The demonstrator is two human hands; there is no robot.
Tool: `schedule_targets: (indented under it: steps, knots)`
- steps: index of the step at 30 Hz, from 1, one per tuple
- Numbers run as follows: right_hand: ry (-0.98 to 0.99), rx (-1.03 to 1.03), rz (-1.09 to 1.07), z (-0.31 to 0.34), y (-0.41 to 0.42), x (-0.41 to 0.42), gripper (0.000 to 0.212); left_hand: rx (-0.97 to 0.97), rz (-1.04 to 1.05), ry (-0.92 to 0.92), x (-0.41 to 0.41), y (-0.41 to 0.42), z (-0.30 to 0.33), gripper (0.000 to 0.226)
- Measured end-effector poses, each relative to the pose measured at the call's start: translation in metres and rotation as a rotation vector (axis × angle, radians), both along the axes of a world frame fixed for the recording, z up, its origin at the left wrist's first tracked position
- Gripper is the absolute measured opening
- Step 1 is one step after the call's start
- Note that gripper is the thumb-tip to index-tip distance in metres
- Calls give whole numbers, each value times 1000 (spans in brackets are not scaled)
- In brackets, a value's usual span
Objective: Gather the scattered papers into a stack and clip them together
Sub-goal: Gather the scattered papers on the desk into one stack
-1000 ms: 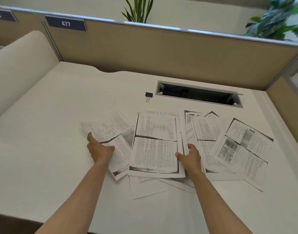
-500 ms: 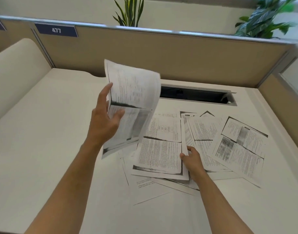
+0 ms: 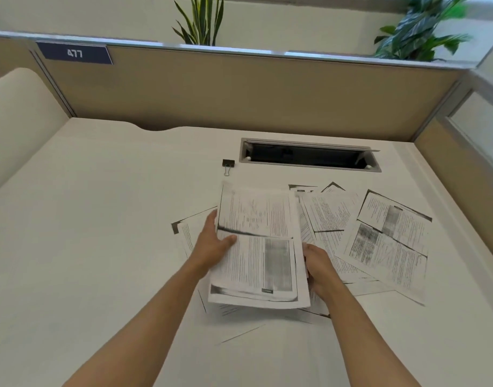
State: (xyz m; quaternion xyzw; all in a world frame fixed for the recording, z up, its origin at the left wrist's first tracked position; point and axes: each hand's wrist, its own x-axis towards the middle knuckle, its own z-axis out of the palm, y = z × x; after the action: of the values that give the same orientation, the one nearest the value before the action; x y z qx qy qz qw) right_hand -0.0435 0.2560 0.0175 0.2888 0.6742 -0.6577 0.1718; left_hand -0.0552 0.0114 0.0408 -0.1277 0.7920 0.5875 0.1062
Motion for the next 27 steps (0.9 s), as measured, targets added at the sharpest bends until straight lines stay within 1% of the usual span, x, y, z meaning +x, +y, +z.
schedule_targets:
  steps: [2, 3, 4, 5, 6, 7, 8, 9, 10, 11, 13, 16, 20, 27]
  knots:
    - [-59, 0, -2, -3, 3, -2, 56, -54, 10, -30, 3, 11, -16, 75]
    - [-75, 36, 8, -6, 5, -3, 63, -80, 15, -34, 4, 17, -21, 70]
    - [-69, 69, 28, -8, 5, -3, 64, -103, 20, -28, 5, 22, -25, 63]
    - [-41, 111, 67, -8, 5, -1, 56, -132, 27, -16, 6, 26, -27, 56]
    - [13, 148, 106, -8, 5, 2, 40, -195, 41, -2, 7, 29, -28, 50]
    - [66, 183, 136, -9, 5, 4, 25, -306, 63, 10, 7, 31, -28, 46]
    - [102, 207, 150, -9, 5, 6, 21, -456, 97, 10, 9, 31, -28, 48]
    - [124, 229, 159, -8, 4, 7, 23, -599, 155, -4, 11, 31, -27, 54]
    - [147, 245, 154, -6, 5, 8, 22, -686, 225, -26, 13, 30, -27, 62]
    - [164, 251, 140, -6, 5, 7, 21, -715, 294, -53, 17, 28, -26, 70]
    - [188, 249, 110, -8, 10, 5, 20, -701, 391, -119, 22, 24, -28, 85]
    - [208, 303, 91, -10, 19, 7, 25, -675, 455, -218, 27, 17, -37, 100]
    - [226, 320, 73, -11, 22, 11, 16, -606, 499, -225, 21, 16, -36, 107]
    - [237, 323, 77, -15, 23, 13, 17, -462, 565, -247, 9, 12, -28, 117]
